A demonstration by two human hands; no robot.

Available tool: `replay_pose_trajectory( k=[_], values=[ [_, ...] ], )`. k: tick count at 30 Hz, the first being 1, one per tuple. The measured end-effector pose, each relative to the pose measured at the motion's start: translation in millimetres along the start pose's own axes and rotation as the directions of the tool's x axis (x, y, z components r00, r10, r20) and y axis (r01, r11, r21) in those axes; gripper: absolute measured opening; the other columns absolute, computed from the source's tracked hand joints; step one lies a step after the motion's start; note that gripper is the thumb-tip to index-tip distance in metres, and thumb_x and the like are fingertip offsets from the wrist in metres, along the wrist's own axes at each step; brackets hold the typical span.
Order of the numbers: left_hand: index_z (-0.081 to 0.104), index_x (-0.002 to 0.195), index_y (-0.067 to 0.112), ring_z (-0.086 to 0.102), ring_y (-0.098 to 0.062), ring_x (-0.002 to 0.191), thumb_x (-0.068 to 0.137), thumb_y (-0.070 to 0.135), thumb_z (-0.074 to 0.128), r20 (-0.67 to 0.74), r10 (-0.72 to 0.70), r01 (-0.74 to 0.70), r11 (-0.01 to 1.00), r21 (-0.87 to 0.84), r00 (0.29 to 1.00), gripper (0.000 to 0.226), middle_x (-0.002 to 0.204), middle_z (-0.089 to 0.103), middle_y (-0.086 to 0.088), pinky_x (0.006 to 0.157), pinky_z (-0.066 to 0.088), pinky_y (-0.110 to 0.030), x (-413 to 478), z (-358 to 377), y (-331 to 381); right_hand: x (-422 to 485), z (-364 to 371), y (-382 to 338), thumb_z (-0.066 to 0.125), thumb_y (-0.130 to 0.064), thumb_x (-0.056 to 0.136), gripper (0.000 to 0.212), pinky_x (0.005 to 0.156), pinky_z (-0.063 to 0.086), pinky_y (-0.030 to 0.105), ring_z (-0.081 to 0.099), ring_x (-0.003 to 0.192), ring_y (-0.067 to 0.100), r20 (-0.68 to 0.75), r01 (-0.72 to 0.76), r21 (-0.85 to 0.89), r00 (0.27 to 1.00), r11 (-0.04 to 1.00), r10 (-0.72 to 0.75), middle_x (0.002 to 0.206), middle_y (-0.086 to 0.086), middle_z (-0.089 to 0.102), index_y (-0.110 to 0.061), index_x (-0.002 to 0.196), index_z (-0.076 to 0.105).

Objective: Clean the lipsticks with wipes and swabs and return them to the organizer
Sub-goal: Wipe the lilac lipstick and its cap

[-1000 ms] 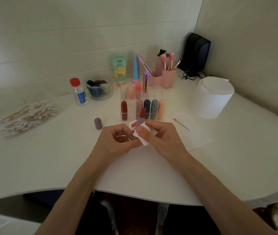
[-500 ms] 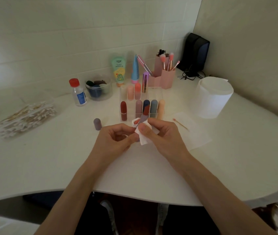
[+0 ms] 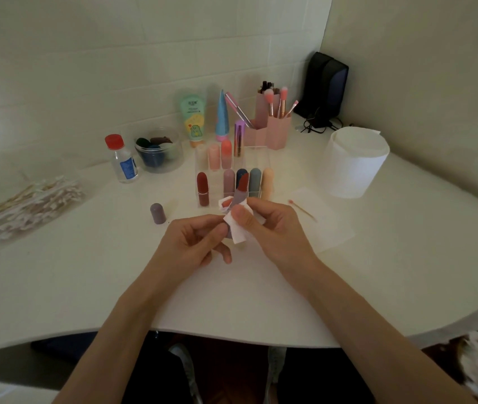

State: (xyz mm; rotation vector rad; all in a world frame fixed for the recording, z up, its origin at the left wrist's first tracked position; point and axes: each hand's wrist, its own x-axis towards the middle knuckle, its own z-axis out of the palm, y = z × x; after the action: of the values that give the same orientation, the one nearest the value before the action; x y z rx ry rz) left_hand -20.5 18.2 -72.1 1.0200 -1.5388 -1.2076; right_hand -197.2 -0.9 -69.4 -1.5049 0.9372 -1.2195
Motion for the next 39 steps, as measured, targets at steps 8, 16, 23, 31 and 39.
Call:
replay_pose_trajectory(
  k=[8,16,23,31,39],
  values=[
    [0.076,0.102,0.025,0.064,-0.042,0.074,0.082,0.034,0.069,-0.102,-0.007,0.014,0.997,0.072,0.995,0.023,0.088,0.075,-0.011,0.069,0.052,-0.032,1,-3,-7,2,4,0,0.064,-0.030,0.099,0.025,0.083,0.057,0.034,0.070,0.096,0.023,0.004,-0.011,-0.039,1.000,0.999,0.011,0.105,0.004,0.077,-0.011,0.108,0.078],
    [0.073,0.101,0.006,0.058,-0.009,0.052,0.094,0.023,0.055,-0.031,0.015,-0.015,0.999,-0.031,0.999,0.026,0.071,0.073,-0.004,0.049,0.039,-0.018,1,-3,-3,1,3,-1,0.061,-0.023,0.102,0.020,0.084,0.056,0.038,0.068,0.090,0.031,0.016,0.022,0.023,1.000,0.999,-0.022,0.103,0.014,0.075,-0.009,0.104,0.075],
    [0.076,0.092,0.012,0.063,-0.016,0.066,0.077,0.017,0.081,-0.246,0.008,0.005,0.999,0.052,0.969,0.017,0.078,0.076,0.000,0.067,0.052,-0.018,1,-4,-7,2,9,2,0.064,-0.031,0.097,0.019,0.075,0.053,0.025,0.069,0.090,0.018,0.024,0.090,-0.061,0.996,0.994,-0.089,0.101,0.001,0.077,-0.018,0.102,0.077],
    [0.069,0.113,0.012,0.070,-0.015,0.064,0.095,0.026,0.051,-0.030,-0.011,0.009,0.997,-0.076,0.999,0.030,0.082,0.074,0.000,0.050,0.043,-0.019,2,-1,0,1,4,0,0.063,-0.024,0.101,0.020,0.084,0.056,0.052,0.067,0.093,0.038,-0.021,0.016,0.039,1.000,0.999,-0.015,0.107,0.015,0.074,-0.009,0.104,0.077],
    [0.074,0.096,0.019,0.063,-0.021,0.070,0.077,0.025,0.078,-0.223,0.000,0.007,1.000,0.030,0.975,0.020,0.081,0.076,0.000,0.068,0.054,-0.022,1,-6,-11,3,8,3,0.065,-0.030,0.099,0.022,0.085,0.055,0.051,0.068,0.096,0.030,0.007,0.063,-0.062,0.998,0.996,-0.063,0.105,0.003,0.077,-0.014,0.107,0.078]
  ],
)
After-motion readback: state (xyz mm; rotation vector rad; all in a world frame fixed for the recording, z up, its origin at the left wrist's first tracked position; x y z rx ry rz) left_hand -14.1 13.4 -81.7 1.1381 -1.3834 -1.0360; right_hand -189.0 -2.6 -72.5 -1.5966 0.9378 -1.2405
